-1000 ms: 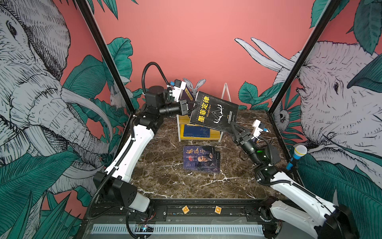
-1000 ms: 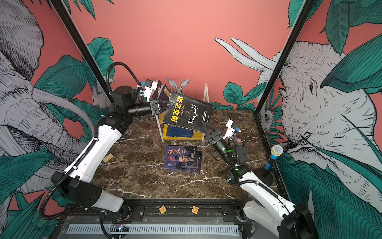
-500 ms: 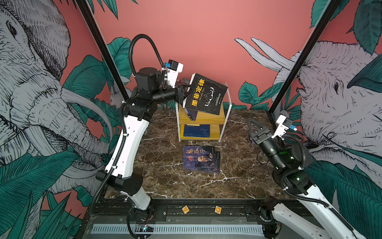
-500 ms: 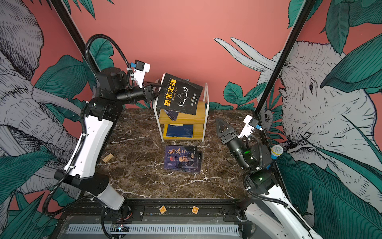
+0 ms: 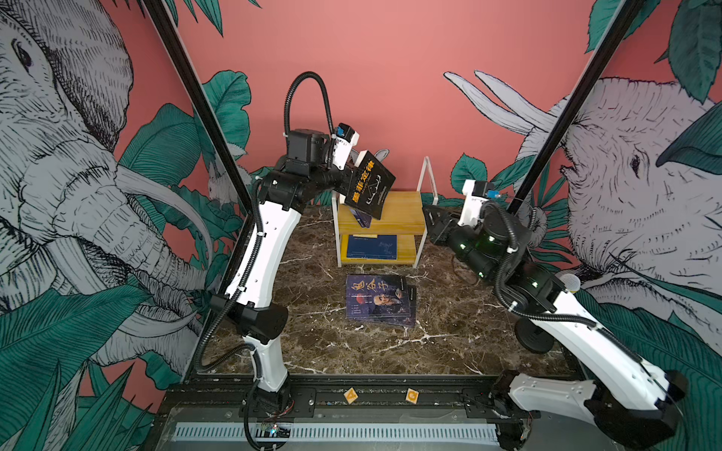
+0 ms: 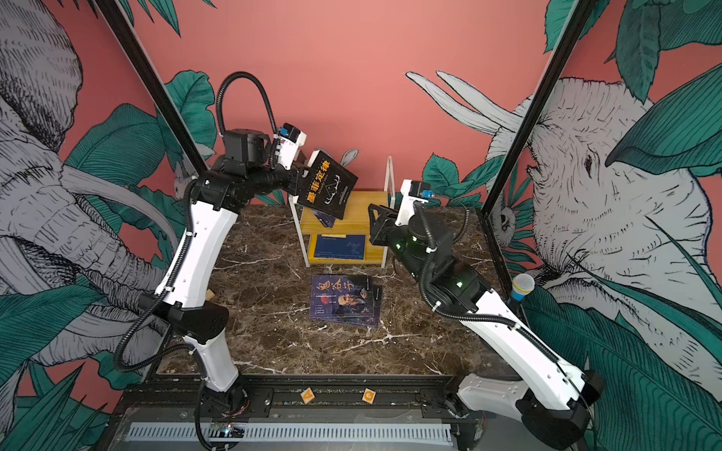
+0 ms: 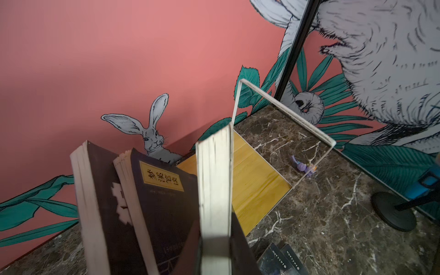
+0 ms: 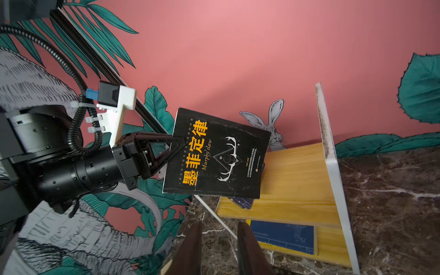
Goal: Stacking books/files
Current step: Pick up the book from the books.
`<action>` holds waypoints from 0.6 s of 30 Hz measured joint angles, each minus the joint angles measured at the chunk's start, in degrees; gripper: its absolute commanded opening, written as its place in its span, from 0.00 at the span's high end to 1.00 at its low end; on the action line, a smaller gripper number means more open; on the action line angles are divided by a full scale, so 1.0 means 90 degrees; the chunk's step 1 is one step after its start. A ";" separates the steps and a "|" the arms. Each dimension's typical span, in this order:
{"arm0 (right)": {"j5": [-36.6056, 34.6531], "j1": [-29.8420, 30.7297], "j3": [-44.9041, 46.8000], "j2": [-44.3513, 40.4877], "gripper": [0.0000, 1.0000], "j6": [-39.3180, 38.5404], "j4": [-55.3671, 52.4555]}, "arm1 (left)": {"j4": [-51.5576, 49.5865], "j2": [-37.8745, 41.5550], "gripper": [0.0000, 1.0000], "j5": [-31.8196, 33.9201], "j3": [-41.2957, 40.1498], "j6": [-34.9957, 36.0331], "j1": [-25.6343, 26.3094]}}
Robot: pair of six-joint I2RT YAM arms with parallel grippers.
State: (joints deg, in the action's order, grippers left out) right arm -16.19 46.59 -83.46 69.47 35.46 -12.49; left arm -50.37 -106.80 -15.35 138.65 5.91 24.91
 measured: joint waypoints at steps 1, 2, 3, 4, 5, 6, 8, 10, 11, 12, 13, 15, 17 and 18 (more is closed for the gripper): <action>-0.0114 0.0046 -0.0146 0.0192 0.80 -0.0126 -0.0061 | 0.0002 -0.0044 1.00 0.0165 0.0007 0.0078 0.0109; -0.0204 0.0083 -0.0282 0.0369 0.82 -0.0214 -0.0126 | 0.0000 -0.0063 1.00 0.0304 0.0010 0.0141 0.0197; -0.0299 0.0097 -0.0435 0.0576 0.84 -0.0330 -0.0209 | -0.0002 -0.0090 1.00 0.0466 0.0010 0.0216 0.0299; -0.0386 0.0107 -0.0597 0.0782 0.86 -0.0435 -0.0279 | -0.0002 -0.0112 1.00 0.0627 0.0010 0.0296 0.0386; -0.0476 0.0112 -0.0753 0.0979 0.88 -0.0532 -0.0355 | -0.0002 -0.0126 1.00 0.0736 0.0017 0.0345 0.0447; -0.0561 0.0112 -0.0942 0.1200 0.89 -0.0622 -0.0425 | 0.0000 -0.0138 1.00 0.0867 0.0019 0.0396 0.0517; -0.0714 0.0112 -0.1282 0.1605 0.90 -0.0797 -0.0554 | 0.0000 -0.0146 1.00 0.1066 0.0019 0.0466 0.0614; -0.0852 0.0112 -0.1598 0.2008 0.91 -0.0969 -0.0624 | 0.0002 -0.0146 1.00 0.1251 0.0022 0.0500 0.0670; -0.0916 0.0112 -0.1724 0.2174 0.91 -0.1039 -0.0651 | 0.0002 -0.0146 1.00 0.1324 0.0029 0.0503 0.0680; -0.0971 0.0107 -0.1875 0.2375 0.91 -0.1124 -0.0675 | 0.0005 -0.0148 1.00 0.1409 0.0041 0.0512 0.0687; -0.0993 0.0070 -0.2023 0.2572 0.91 -0.1180 -0.0680 | 0.0007 -0.0153 1.00 0.1498 0.0058 0.0517 0.0687; -0.0969 0.0007 -0.2254 0.2943 0.90 -0.1231 -0.0692 | 0.0022 -0.0160 1.00 0.1683 0.0095 0.0534 0.0687; -0.0867 -0.0121 -0.2348 0.3208 0.90 -0.1192 -0.0695 | 0.0034 -0.0163 1.00 0.1858 0.0126 0.0571 0.0692; -0.0763 -0.0233 -0.2341 0.3322 0.90 -0.1120 -0.0692 | 0.0053 -0.0163 1.00 0.1960 0.0129 0.0593 0.0697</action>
State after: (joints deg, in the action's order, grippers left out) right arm -23.05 44.49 -104.53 99.37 25.39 -18.72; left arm -49.89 -108.27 2.28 139.81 11.25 31.18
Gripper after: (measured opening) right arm 0.095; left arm 0.159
